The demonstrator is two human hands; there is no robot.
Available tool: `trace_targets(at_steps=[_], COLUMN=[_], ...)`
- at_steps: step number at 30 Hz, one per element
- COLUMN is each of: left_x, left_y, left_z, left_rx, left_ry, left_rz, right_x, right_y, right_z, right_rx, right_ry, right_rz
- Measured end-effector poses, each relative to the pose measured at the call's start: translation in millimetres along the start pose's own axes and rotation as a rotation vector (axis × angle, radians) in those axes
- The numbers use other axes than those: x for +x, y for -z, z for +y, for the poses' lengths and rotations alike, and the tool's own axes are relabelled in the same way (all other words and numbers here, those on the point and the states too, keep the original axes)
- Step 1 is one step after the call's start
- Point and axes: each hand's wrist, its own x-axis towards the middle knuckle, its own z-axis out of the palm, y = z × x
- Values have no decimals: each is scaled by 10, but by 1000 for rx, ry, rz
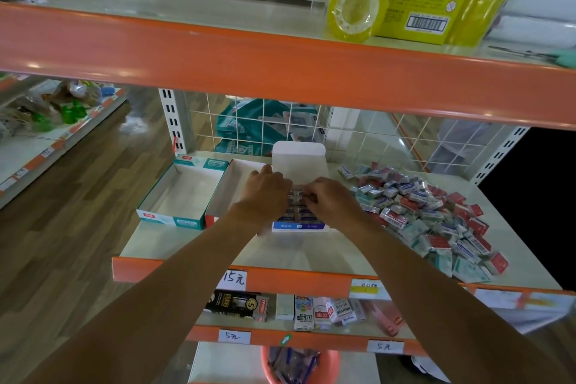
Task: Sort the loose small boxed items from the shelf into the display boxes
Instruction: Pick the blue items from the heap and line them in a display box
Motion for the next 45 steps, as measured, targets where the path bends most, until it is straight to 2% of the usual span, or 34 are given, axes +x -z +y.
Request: trace_targets(at_steps=[4,6,11,21,29,37,45], left_x=[19,41,100,336,439,549,715], left_y=[159,240,342,451,454,392,320], left_z=[68,104,292,1136,1536,1651,1767], left_rx=[-5,-15,1,-101,-142,-172,-105], left_ry=[27,51,51,-95,-163,-133,-82], left_rz=[107,134,125,86,65,24,-28], right_x=[-72,-102,-237,-804,-1119,-1119,-959], right_y=[46,94,277,602,744,752,741], right_z=[12,55,302,992,1464,1657,1686], right_rx=[-105,-170,-241,-257,-293,-204,-265], right_ry=[14,-5,-115,-335,-473,-499,-368], right_rz=[127,136,116,126,111,58,93])
